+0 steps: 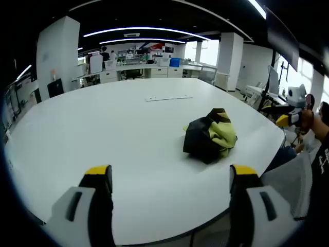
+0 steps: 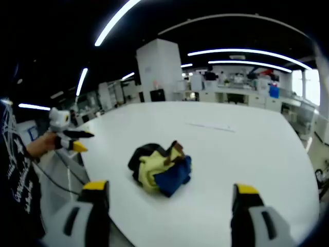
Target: Fold the garment on the visible template until the final outline fits inside the template.
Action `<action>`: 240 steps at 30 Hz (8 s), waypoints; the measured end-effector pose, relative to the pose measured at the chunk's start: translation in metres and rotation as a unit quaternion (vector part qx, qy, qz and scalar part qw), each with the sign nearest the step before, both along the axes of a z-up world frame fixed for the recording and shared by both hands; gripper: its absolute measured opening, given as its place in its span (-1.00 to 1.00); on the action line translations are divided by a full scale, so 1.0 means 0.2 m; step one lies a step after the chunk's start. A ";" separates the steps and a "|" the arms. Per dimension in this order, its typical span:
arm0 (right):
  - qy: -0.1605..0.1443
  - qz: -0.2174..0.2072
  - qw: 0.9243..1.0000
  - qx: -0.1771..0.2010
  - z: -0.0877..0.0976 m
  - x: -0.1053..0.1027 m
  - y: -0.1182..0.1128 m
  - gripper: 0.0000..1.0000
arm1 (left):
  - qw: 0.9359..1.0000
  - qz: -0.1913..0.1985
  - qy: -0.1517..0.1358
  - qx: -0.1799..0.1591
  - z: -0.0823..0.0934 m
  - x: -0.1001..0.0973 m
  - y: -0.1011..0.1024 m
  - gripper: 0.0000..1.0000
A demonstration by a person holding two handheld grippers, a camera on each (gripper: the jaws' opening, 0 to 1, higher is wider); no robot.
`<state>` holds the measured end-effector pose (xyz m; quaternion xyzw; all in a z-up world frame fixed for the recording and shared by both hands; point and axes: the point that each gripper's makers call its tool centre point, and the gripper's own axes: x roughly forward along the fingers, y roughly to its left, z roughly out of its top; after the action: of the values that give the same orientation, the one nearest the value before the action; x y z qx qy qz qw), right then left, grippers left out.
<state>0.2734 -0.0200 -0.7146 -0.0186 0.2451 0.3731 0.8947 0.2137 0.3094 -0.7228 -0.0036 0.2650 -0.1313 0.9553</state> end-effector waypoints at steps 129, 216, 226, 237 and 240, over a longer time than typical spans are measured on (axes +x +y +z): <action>0.067 0.064 0.995 0.049 -0.32 0.31 0.44 -1.00 | 0.984 -0.169 0.014 -0.058 -0.19 0.64 -0.53 -1.00; 0.053 -0.182 0.982 0.000 -0.55 1.70 0.15 -1.00 | 1.000 0.026 -0.017 0.001 -0.46 1.78 -0.01 -1.00; 0.052 -0.151 0.987 0.012 -0.44 1.66 0.18 -0.43 | 0.999 0.037 -0.029 -0.002 -0.39 1.77 0.00 -0.78; 0.065 -0.086 0.994 0.010 -0.31 1.45 0.21 0.25 | 0.999 0.014 -0.049 -0.004 -0.29 1.57 0.01 -0.22; 0.067 -0.064 0.996 0.017 -0.28 1.39 0.24 0.39 | 0.999 0.002 -0.046 -0.001 -0.30 1.51 0.01 -0.06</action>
<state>0.5510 0.0281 -0.7704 0.0377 0.2987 0.3195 0.8985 0.5152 0.3107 -0.7820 0.0010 0.2209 -0.1292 0.9667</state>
